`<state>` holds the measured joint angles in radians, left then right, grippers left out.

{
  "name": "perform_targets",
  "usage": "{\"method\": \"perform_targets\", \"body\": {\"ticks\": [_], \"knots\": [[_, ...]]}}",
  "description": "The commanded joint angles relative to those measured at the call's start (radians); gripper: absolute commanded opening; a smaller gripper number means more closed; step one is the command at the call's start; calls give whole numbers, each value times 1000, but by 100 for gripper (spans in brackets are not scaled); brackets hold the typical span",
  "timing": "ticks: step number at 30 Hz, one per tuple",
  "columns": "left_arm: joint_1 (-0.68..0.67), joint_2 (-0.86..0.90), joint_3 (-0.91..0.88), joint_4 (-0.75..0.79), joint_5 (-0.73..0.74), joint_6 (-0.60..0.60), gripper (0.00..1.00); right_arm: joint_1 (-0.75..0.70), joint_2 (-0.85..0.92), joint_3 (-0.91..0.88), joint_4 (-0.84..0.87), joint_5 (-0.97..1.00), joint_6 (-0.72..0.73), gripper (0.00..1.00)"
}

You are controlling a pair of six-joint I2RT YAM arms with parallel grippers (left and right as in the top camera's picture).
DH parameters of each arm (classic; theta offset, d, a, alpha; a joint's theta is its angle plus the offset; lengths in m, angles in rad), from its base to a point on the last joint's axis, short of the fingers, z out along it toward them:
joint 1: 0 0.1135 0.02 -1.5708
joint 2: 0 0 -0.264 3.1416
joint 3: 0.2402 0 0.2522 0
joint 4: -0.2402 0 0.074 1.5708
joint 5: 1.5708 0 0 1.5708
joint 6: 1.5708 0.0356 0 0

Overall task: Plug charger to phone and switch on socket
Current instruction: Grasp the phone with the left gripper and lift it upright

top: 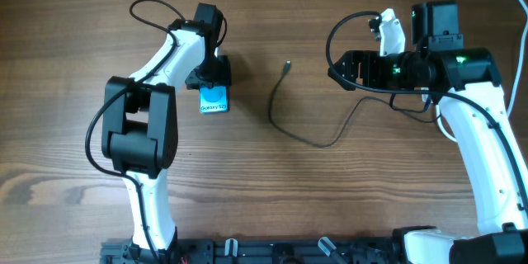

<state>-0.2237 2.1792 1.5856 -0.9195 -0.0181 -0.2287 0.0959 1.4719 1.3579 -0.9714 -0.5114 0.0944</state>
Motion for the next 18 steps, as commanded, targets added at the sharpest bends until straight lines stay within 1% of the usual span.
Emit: {"method": "perform_targets", "body": {"ticks": [1,6,10,13,16,17,18], "knots": [[-11,42,-44,-12,24,-15,61,4,11,8,-1,17,14,100],[-8,37,11,-89,24,-15,61,4,11,8,3,17,14,100],[-8,33,142,-191,24,-15,60,4,11,8,-2,17,14,100],[-8,29,219,-241,24,-15,59,4,11,8,-5,17,14,100],[-8,22,259,-269,25,-15,58,4,11,8,-4,17,14,100],[-8,18,270,-275,28,-16,55,4,11,8,-3,17,18,100],[-8,13,277,-275,28,-26,46,4,11,8,-1,17,21,100]]}}
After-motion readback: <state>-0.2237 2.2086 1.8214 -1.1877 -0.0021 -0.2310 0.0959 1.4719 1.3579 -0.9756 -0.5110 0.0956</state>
